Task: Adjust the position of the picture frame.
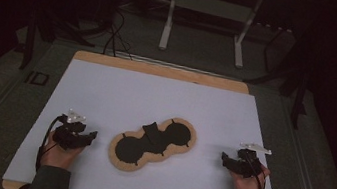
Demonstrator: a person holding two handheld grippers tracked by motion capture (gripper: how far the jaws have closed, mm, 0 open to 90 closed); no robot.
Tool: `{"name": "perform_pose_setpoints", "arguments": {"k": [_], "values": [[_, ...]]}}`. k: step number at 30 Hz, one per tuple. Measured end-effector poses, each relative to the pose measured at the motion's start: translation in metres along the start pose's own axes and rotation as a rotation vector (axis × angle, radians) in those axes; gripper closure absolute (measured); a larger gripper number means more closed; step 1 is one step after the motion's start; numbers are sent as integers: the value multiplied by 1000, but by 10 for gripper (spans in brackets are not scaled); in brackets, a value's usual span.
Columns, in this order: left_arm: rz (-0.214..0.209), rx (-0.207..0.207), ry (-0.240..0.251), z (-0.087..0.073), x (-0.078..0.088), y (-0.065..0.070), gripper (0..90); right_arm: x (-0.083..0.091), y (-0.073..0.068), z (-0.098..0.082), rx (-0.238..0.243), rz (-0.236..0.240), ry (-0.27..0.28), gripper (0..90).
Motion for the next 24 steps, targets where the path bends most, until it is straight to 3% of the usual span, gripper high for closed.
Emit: {"name": "perform_pose_setpoints", "arguments": {"k": [3,8,11,17,19,24], "values": [[2,-53,23,6,4,7,476,2,-5,1,20,9,7,251],[-16,-98,21,9,4,20,480,8,-15,5,59,21,31,349],[-26,-83,10,9,4,22,500,10,-25,6,80,47,36,398],[-46,-86,46,15,11,27,520,11,-39,6,103,74,37,420],[-65,-74,39,14,9,29,552,12,-46,6,114,96,39,476],[-84,-63,35,14,7,31,601,13,-55,6,94,151,41,528]]}}
Point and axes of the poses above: each handheld gripper's, and its own axes: x roughly backward along the jaws, z roughly out of its top, y roughly to its right, the point moved 10 cm from there along -x, roughly forward along the jaws, and after that the axes turned 6 degrees about -x, right-handed, at the moved point
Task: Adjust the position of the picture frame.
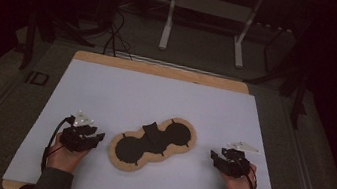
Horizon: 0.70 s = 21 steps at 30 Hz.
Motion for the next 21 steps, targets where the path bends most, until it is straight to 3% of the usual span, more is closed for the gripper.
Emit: {"name": "perform_pose_setpoints", "arguments": {"k": [9,11,15,21], "values": [[-17,-38,2,2,-6,8,567,-3,-20,0,42,33,3,557],[-4,-49,-5,1,-7,7,558,-3,-24,0,50,38,4,555],[-1,-46,-9,1,-9,5,512,-4,-35,0,57,64,11,553],[-5,-34,-5,0,-10,3,518,-7,-45,-1,84,80,3,582]]}}
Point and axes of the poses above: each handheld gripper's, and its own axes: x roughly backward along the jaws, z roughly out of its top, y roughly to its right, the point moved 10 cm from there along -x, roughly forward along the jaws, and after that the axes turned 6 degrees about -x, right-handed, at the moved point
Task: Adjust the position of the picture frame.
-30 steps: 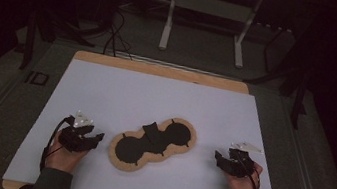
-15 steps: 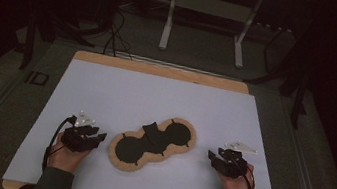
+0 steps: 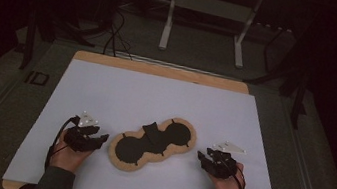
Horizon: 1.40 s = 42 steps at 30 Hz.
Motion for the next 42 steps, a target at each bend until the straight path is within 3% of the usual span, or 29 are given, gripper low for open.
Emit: {"name": "perform_pose_setpoints", "arguments": {"k": [7,14,24,30,35,42], "values": [[-21,-8,-2,0,-2,2,533,-4,-10,-1,6,19,-5,556],[-28,-21,-26,-4,-5,3,641,-8,-21,-2,27,32,-14,560],[-43,-25,-37,-6,-7,4,690,-12,-31,-2,35,47,-20,563],[-76,-40,-62,-10,-9,7,806,-16,-40,-3,52,64,-32,574],[-93,-48,-72,-11,-11,10,896,-18,-47,-4,61,85,-40,621],[-87,-58,-75,-11,-12,11,900,-22,-54,-6,79,98,-54,720]]}}
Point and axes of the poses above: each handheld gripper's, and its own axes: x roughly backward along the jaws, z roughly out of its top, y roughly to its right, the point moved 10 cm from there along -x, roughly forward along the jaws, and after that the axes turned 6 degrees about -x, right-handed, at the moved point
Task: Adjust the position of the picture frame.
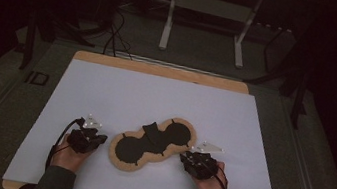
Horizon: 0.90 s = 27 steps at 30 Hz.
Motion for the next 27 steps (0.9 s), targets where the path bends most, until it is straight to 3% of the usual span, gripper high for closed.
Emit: {"name": "perform_pose_setpoints", "arguments": {"k": [6,12,18,27], "values": [[-9,-8,-11,-1,-2,3,900,-5,-7,0,40,-13,-2,871],[-25,-23,-14,-1,-3,6,900,-12,-15,-1,65,-12,-18,878],[-59,-52,-10,1,-4,14,900,-17,-14,0,67,-19,-24,890],[-59,-60,-12,1,-4,16,900,-19,-14,1,64,-23,-22,891]]}}
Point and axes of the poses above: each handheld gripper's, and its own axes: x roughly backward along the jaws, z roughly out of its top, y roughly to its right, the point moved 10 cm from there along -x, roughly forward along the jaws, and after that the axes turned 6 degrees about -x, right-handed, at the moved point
